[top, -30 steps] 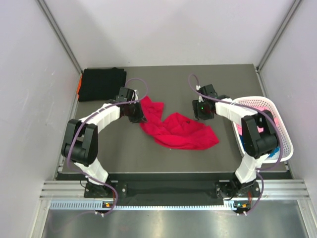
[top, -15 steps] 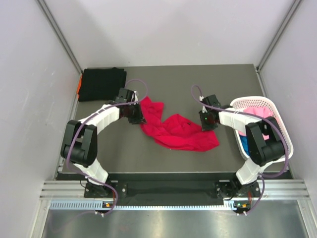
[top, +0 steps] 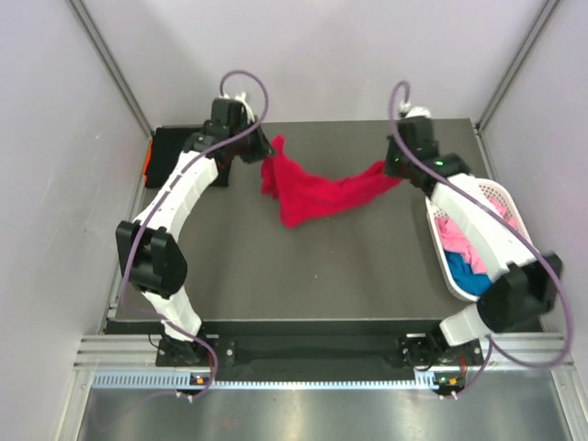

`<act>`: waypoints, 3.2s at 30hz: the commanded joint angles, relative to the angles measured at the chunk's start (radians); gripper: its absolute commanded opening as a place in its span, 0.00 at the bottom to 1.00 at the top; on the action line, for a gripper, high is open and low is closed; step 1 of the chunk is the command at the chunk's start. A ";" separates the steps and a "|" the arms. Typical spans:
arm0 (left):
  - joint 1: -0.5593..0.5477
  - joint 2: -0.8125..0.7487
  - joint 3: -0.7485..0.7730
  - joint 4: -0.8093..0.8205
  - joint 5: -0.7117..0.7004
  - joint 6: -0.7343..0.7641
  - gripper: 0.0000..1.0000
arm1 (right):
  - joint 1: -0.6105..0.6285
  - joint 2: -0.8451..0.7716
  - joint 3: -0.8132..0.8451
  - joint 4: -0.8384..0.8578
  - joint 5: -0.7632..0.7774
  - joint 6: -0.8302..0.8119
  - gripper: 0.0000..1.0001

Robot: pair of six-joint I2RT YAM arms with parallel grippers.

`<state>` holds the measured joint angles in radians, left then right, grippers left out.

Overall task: Fold and stack the t-shirts
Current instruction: Flatten the tshirt out

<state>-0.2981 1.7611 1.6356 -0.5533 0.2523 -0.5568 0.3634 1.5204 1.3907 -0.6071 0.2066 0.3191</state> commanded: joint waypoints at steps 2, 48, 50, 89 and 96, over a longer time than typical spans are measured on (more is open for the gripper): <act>-0.001 -0.064 0.139 -0.014 0.007 -0.041 0.00 | -0.003 -0.233 0.090 -0.020 0.125 0.067 0.00; -0.038 -0.023 -0.375 0.253 0.139 -0.052 0.00 | -0.014 -0.348 -0.797 0.159 -0.067 0.317 0.49; -0.038 -0.011 -0.364 0.256 0.150 -0.054 0.00 | -0.017 -0.332 -0.806 0.185 -0.073 0.324 0.42; -0.041 -0.715 -0.347 0.064 -0.081 -0.098 0.00 | -0.064 -0.832 -0.400 -0.002 -0.007 0.287 0.00; -0.029 -0.413 -0.390 0.226 -0.188 -0.002 0.00 | -0.083 -0.534 -0.435 0.218 0.004 0.200 0.03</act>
<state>-0.3363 1.2560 1.2396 -0.4786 0.1310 -0.6205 0.3061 0.9058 0.9497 -0.5713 0.1791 0.5835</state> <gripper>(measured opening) 0.024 0.022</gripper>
